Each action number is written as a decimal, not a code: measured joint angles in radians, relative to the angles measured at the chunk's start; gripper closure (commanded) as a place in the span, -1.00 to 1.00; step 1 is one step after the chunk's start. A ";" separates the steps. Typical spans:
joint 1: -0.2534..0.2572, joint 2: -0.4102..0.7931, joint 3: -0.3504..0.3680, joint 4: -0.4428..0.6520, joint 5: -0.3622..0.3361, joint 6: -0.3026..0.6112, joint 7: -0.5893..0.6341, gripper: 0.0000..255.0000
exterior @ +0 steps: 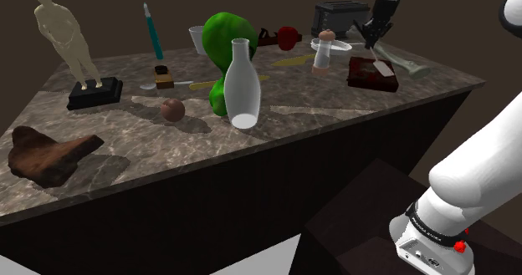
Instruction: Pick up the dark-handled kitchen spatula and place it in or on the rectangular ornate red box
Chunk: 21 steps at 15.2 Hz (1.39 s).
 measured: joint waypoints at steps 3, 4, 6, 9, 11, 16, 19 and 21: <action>-0.033 0.056 -0.034 0.064 0.019 -0.010 -0.069 1.00; -0.050 0.093 -0.050 0.107 0.031 -0.019 -0.102 1.00; -0.063 0.110 -0.060 0.116 0.038 -0.012 -0.127 1.00; -0.066 0.113 -0.062 0.081 0.039 0.024 -0.134 1.00; -0.067 0.118 -0.063 0.060 0.041 0.049 -0.139 1.00; -0.064 0.111 -0.061 -0.014 0.040 0.117 -0.138 1.00; -0.065 0.113 -0.062 -0.051 0.041 0.156 -0.140 1.00; -0.065 0.115 -0.061 -0.068 0.042 0.176 -0.141 1.00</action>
